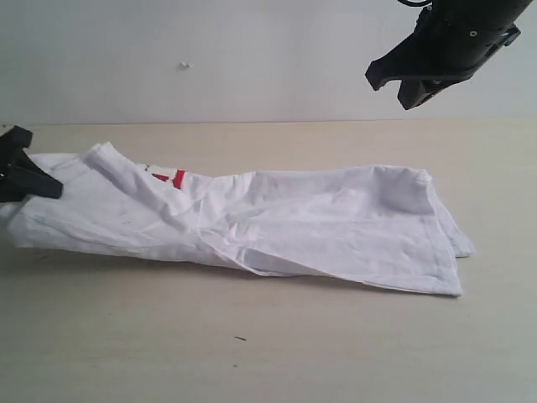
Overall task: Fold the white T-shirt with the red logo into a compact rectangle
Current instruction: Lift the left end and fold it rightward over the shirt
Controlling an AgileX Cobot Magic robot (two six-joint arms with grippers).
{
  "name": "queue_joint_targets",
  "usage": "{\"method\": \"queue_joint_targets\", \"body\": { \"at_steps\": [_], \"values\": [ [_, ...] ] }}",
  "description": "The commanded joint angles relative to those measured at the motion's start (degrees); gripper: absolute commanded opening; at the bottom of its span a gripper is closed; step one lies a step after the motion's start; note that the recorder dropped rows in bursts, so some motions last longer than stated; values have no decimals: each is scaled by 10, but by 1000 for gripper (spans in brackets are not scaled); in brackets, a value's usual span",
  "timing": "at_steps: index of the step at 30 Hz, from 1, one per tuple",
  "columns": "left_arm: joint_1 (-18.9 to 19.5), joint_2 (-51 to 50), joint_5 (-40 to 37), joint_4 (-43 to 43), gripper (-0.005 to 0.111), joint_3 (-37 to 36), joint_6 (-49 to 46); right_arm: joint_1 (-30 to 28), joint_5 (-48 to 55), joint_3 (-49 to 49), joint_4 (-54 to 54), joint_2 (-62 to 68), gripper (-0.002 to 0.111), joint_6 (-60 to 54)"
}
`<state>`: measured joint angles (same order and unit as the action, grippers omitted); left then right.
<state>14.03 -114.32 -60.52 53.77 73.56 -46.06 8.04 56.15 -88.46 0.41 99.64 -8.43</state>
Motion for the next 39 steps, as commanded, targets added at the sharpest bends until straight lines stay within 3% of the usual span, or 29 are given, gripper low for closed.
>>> {"method": "queue_joint_targets", "body": {
  "at_steps": [1, 6, 9, 17, 22, 28, 36, 39],
  "values": [
    [5, 55, -46, 26, 0, 6, 5, -3, 2, 1, 7, -5, 10, -4],
    [-45, 87, -80, 76, 0, 42, 22, -3, 5, 1, 9, -5, 10, -5],
    [-101, 92, -75, 78, 0, 69, 52, -3, 8, 1, 9, -5, 10, -5],
    [-254, 76, 17, 84, 0, 119, 109, -3, 14, 1, 9, -5, 10, -5],
    [-330, 51, 101, 88, 0, 144, 127, -3, 18, 1, 7, -21, 10, -10],
    [-400, -10, 159, 119, 0, 178, 127, -8, 23, 1, -11, -56, 10, -10],
    [-492, -100, 161, 139, 0, 240, 123, -8, 26, 1, -8, -80, 10, -10],
    [-526, -123, 199, 139, 0, 251, 123, -8, 29, 1, -8, -80, 10, -10]
  ]
}}
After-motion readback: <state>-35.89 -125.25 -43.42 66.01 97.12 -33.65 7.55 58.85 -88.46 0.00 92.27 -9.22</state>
